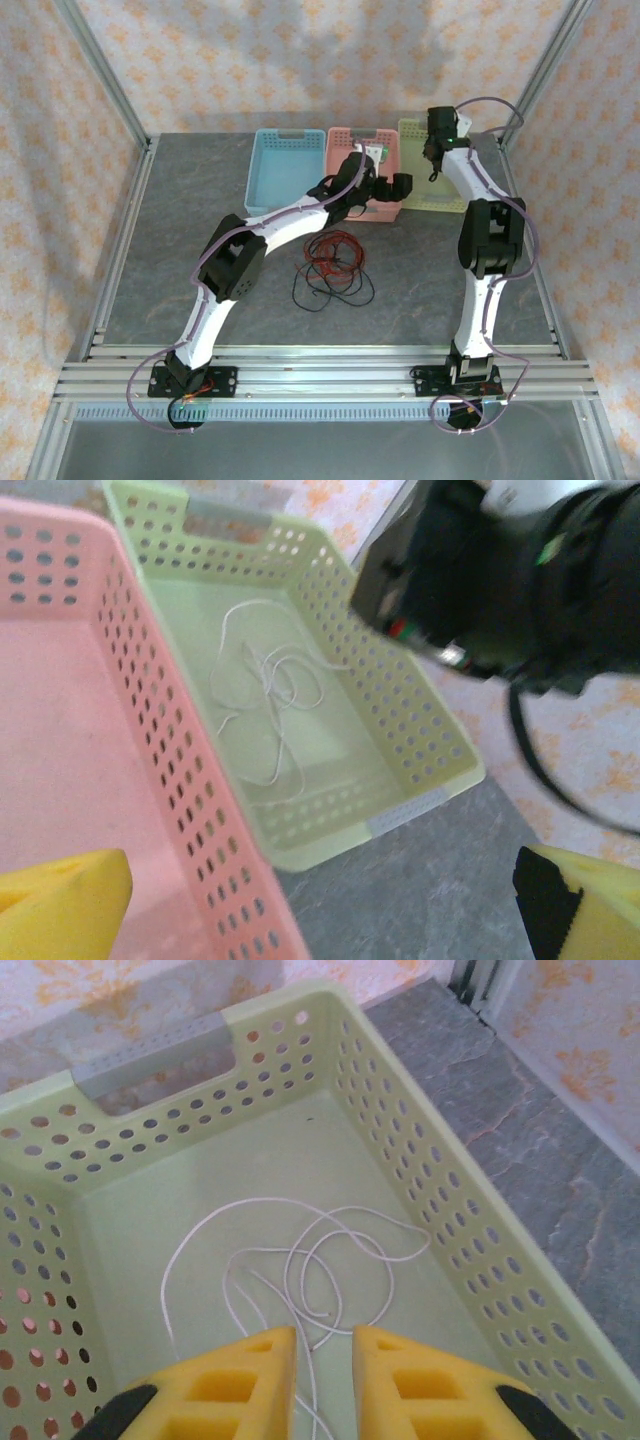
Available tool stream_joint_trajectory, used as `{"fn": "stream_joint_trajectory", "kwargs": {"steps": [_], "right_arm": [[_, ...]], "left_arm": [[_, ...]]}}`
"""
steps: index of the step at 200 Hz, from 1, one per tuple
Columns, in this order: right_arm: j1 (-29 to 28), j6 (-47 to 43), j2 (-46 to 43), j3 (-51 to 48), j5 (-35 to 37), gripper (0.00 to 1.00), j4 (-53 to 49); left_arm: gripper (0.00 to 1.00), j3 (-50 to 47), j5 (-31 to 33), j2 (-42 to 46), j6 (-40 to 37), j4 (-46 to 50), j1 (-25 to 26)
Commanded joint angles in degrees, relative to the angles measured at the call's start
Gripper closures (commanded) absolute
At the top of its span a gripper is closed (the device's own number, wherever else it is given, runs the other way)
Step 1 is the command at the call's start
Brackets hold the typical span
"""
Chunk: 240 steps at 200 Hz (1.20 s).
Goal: Untangle the cables
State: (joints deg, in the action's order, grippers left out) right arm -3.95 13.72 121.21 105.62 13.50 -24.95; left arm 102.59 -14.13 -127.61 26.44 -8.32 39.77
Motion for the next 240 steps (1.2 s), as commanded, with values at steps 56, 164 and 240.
{"fn": "stream_joint_trajectory", "kwargs": {"steps": [56,164,240], "right_arm": [[-1.32,0.5,-23.05,-22.2,-7.13,0.78,10.18],[-20.66,6.97,-43.03,-48.54,-5.96,0.79,14.39],[-34.65,15.52,-44.29,-56.87,-1.81,0.8,19.23]], "left_arm": [[0.01,-16.97,4.06,16.9,-1.82,-2.53,0.66],[0.01,-44.96,7.81,37.35,1.53,-6.96,1.46],[0.01,-58.06,11.14,44.81,4.8,-10.01,3.01]]}}
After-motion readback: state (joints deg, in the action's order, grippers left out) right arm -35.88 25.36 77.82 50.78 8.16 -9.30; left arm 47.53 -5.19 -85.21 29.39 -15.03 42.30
